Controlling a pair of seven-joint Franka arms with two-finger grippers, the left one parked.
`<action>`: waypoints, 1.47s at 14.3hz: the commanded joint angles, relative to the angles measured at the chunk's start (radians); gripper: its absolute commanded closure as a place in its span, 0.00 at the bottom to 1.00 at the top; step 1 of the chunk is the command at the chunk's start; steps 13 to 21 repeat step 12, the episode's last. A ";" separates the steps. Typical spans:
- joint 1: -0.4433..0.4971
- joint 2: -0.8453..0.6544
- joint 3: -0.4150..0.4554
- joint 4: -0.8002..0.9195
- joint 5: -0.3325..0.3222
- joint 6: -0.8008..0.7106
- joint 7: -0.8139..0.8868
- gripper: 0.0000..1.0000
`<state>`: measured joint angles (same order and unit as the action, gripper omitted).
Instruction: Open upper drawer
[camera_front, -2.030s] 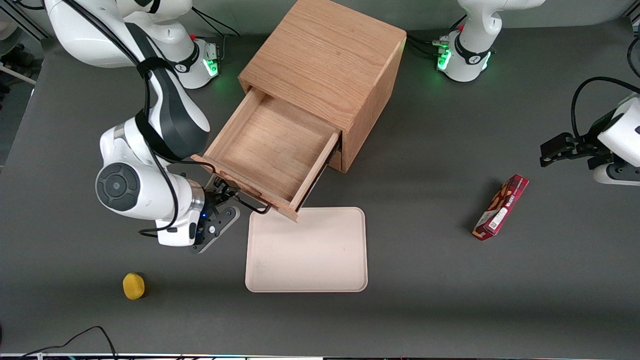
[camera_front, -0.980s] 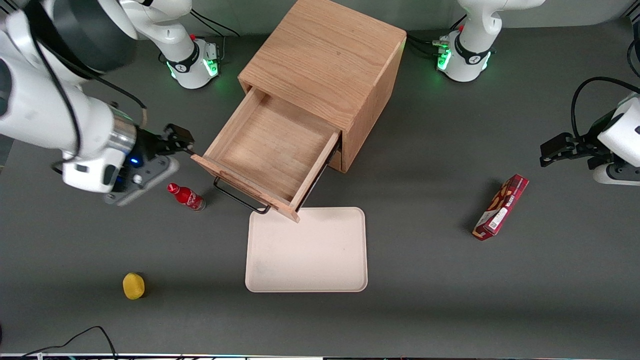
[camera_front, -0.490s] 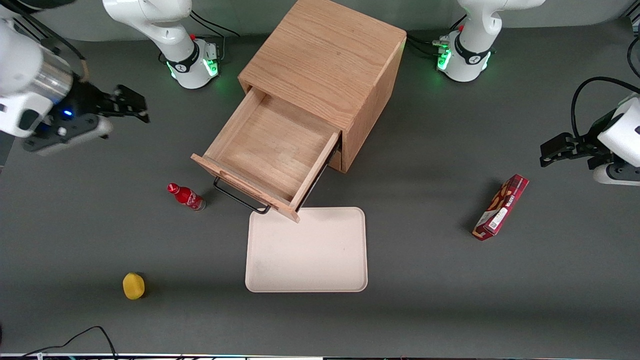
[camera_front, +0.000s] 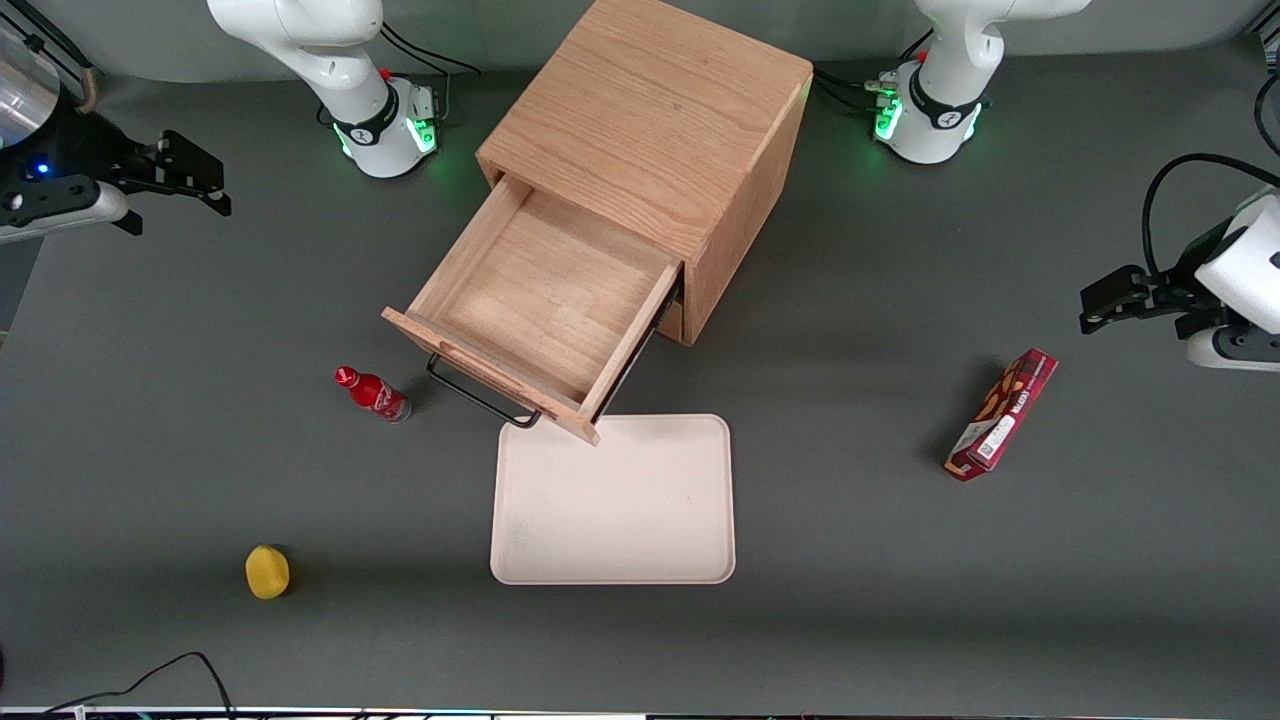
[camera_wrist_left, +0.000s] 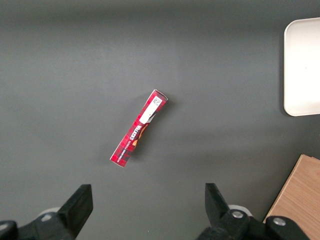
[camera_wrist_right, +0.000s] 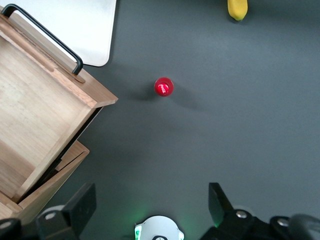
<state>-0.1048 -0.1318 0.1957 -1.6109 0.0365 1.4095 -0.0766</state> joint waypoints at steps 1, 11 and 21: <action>-0.013 -0.022 -0.007 -0.056 0.011 0.049 0.015 0.00; 0.166 -0.003 -0.191 -0.041 0.006 0.068 0.112 0.00; 0.166 -0.003 -0.191 -0.043 0.006 0.068 0.106 0.00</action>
